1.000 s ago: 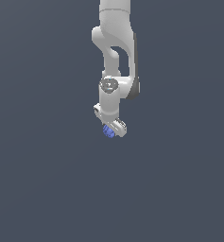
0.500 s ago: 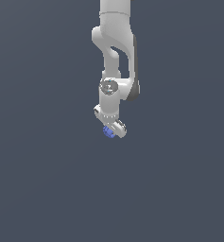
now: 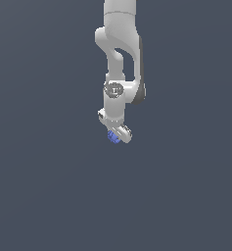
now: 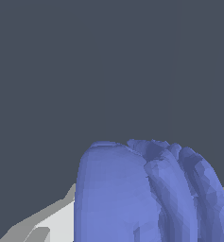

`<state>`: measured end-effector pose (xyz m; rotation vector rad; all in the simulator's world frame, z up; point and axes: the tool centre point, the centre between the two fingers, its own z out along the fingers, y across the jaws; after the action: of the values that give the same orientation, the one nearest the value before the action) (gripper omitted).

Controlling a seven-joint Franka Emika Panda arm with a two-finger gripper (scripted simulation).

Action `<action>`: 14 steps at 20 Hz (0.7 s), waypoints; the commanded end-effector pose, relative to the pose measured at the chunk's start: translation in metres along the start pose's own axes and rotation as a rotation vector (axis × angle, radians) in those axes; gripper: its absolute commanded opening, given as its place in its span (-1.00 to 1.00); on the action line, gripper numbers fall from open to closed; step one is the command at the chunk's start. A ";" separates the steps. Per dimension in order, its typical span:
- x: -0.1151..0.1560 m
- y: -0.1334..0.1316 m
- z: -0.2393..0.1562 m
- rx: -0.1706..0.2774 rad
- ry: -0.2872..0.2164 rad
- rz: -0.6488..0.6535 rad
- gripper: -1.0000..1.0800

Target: Pick up the object and move it to a goal position.

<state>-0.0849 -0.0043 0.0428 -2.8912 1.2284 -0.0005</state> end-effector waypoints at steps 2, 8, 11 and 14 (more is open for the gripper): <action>-0.004 -0.011 -0.006 0.000 0.001 -0.001 -1.00; -0.016 -0.047 -0.026 0.000 0.001 -0.001 -1.00; -0.025 -0.072 -0.039 -0.001 0.001 -0.001 -1.00; -0.034 -0.099 -0.053 -0.001 0.001 -0.001 -1.00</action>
<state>-0.0437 0.0755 0.0887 -2.8928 1.2273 -0.0017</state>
